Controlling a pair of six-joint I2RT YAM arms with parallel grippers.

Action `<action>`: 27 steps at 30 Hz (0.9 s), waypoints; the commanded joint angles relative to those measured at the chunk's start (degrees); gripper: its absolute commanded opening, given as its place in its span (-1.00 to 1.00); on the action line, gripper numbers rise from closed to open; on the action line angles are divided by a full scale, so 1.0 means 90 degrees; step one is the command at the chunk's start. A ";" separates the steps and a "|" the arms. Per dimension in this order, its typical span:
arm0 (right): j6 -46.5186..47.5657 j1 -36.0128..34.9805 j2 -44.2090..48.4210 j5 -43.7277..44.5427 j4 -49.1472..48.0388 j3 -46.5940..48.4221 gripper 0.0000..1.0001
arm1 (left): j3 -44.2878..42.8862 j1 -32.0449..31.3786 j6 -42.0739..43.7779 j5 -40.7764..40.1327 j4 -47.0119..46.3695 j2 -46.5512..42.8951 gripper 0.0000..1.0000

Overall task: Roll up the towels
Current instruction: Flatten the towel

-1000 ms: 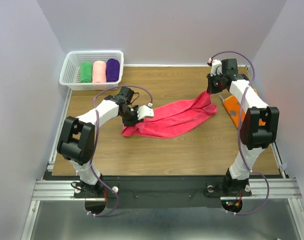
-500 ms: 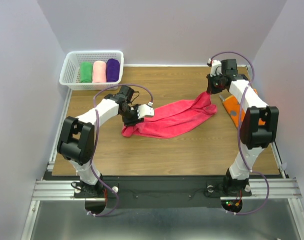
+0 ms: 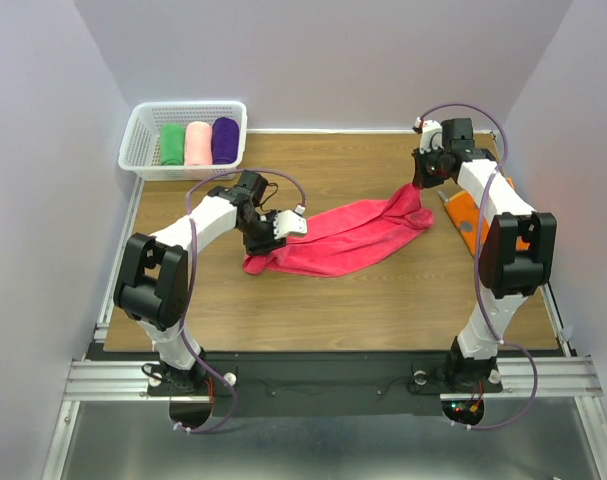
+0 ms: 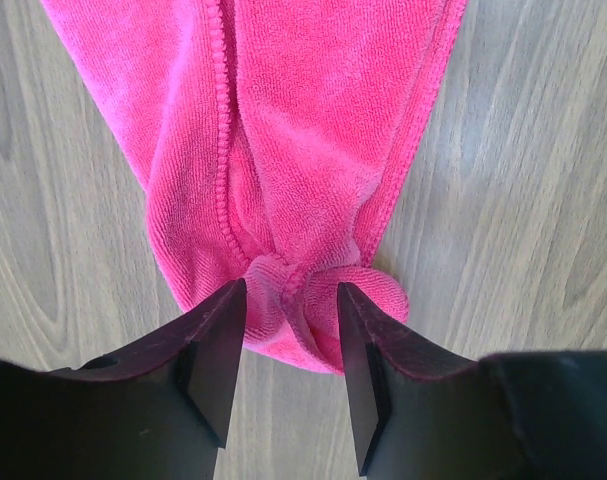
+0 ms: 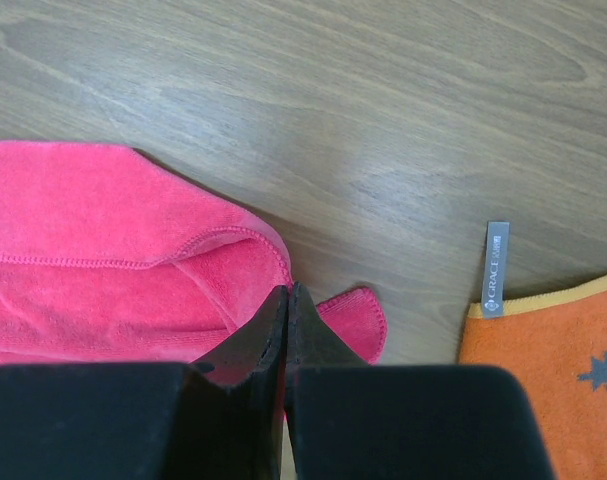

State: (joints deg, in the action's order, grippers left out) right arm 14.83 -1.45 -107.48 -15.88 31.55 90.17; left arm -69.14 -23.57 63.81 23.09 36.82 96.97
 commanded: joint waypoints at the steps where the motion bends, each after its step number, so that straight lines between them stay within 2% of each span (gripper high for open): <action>1: 0.0051 0.0044 -0.0011 -0.0013 -0.0068 0.0196 -0.99 | -0.0315 -0.0018 -0.0068 0.0130 0.0031 -0.0101 0.04; 12: 0.0110 0.0044 -0.0021 0.0075 -0.0049 0.0245 -0.99 | -0.0745 -0.0008 -0.0078 0.0130 0.0079 0.0319 -0.09; 24: 0.0159 0.0035 -0.0079 0.0104 -0.0058 0.0235 -0.99 | -0.0491 -0.0008 -0.0010 0.0022 0.0050 0.0339 0.00; 26: 0.0159 0.0035 -0.0079 0.0095 -0.0068 0.0235 -0.99 | -0.0452 -0.0008 -0.0029 -0.0046 -0.0009 0.0349 -0.09; 27: 0.0140 0.0035 -0.0079 0.0104 -0.0058 0.0235 -0.99 | -0.0462 -0.0017 -0.0088 -0.0066 -0.0038 0.0368 -0.25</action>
State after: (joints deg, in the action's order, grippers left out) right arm 15.66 -1.45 -107.74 -15.40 31.55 90.17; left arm -73.97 -23.55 63.26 23.03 36.34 101.21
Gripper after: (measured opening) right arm 0.021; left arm 0.470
